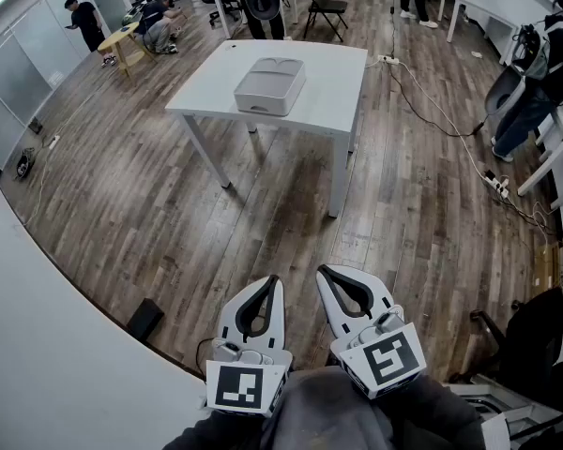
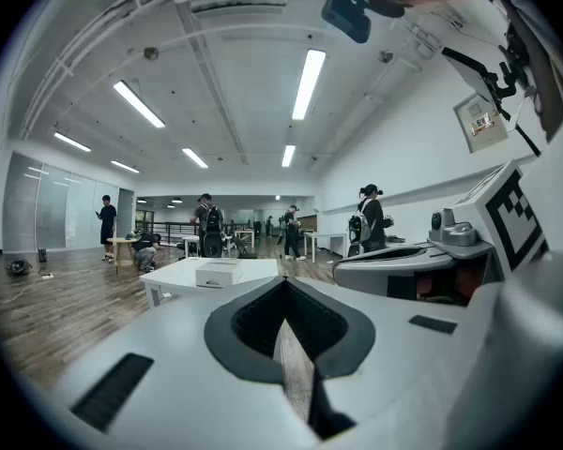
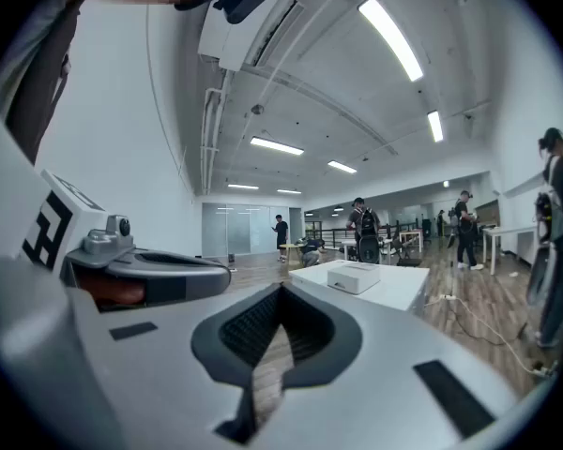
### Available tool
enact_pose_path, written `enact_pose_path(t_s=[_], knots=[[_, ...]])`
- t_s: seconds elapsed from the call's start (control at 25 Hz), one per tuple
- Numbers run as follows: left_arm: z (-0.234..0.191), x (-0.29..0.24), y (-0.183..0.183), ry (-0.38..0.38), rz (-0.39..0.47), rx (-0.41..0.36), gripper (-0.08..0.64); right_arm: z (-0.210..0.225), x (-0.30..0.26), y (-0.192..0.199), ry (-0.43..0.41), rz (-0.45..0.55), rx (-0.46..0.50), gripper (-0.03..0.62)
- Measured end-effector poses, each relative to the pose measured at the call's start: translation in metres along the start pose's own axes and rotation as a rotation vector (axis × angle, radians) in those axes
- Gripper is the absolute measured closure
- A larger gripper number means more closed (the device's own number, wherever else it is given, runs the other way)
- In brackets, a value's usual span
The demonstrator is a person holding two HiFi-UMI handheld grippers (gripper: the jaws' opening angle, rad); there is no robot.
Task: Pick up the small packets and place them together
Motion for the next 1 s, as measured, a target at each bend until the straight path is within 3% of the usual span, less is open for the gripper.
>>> enact_pose_path(t_s=[0.68,1.0], knots=[[0.017,-0.033,-0.022,-0.083,0.046,-0.037,0.560,0.040,-0.007,-0.016,-0.023,0.062,0.004,0.589],[-0.025,-0.051,-0.002,-0.129,0.030,0.006,0.560,0.041,-0.045,-0.001,-0.054,0.030,-0.003,0.589]])
Point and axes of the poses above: the fingertips, and each gripper's own axes: x backward along the fingers, z to its right, y out of its underside, the point moved 1 cm from there along x, backward along the fingers, and after that the axes turned 5 degrees about y, right-handed, at the moved point
